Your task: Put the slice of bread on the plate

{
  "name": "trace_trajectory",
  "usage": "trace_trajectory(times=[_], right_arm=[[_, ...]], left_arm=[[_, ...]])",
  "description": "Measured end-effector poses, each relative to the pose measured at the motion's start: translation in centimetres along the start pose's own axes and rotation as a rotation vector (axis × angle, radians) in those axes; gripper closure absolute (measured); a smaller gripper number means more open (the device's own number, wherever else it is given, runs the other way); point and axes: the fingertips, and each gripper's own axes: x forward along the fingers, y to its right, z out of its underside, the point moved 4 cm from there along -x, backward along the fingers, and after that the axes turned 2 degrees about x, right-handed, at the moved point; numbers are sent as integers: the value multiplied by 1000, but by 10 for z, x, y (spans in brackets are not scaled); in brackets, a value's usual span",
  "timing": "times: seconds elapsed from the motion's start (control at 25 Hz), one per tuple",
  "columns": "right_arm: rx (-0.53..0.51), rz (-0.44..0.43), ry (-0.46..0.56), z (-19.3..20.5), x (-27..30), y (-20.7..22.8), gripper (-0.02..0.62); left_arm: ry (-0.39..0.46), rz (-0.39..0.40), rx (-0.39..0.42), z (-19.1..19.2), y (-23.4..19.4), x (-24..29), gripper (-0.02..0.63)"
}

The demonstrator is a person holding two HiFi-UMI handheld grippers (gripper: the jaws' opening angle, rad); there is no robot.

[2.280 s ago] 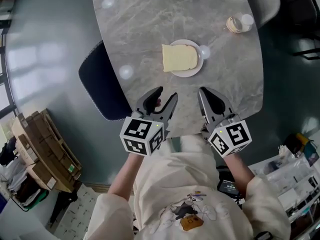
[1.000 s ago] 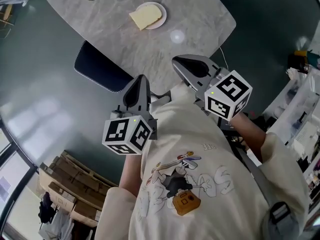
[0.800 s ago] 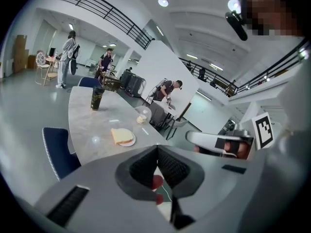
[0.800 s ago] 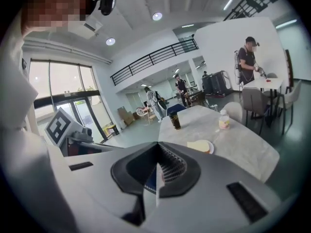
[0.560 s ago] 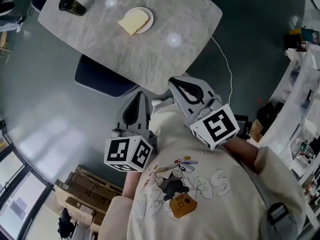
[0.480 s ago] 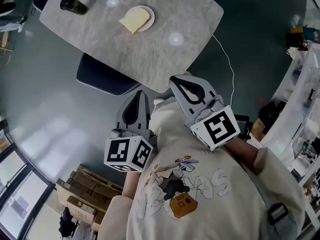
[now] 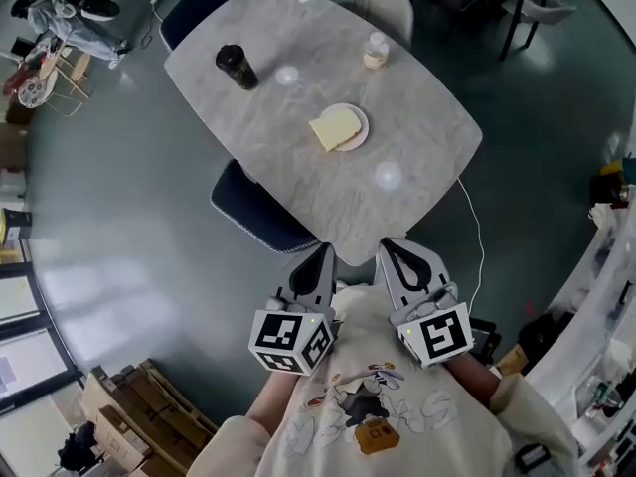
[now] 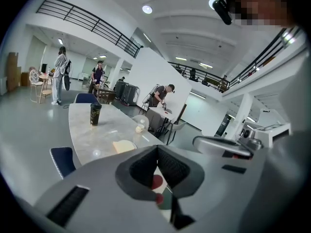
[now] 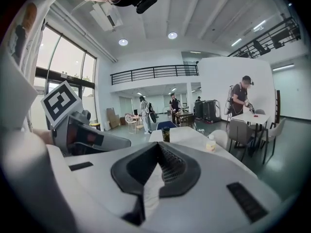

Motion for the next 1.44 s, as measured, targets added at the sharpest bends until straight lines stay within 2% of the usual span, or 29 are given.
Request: trace_trajectory(times=[0.16,0.28,0.52,0.68,0.88,1.2,1.32,1.44], right_arm=[[-37,-17,-27,5,12,10,591],[-51,-38,-36,2,19,-1,590],[-48,-44,-47,-2,21,-12,591],[-46,-90,-82,9,23,-18,591],[-26,-69,-102,24,6,-26,591],[26,0,-128,32,-24,-25,591],[15,-15,-90,26,-22,-26,591],[-6,-57,-55,21,-18,-34,591]], left_arm=[[41,-43,13,-3,-4,5,596],[55,-56,16,-6,-10,-3,596],[82,-89,-18,-6,-19,-25,595],[88,-105,-59,2,-19,-27,595],[48,-68,-98,22,-15,-29,595],[-16,29,-36,32,7,-25,596],[-15,32,-16,27,7,-24,595],[-8,2,-19,26,0,-32,595]])
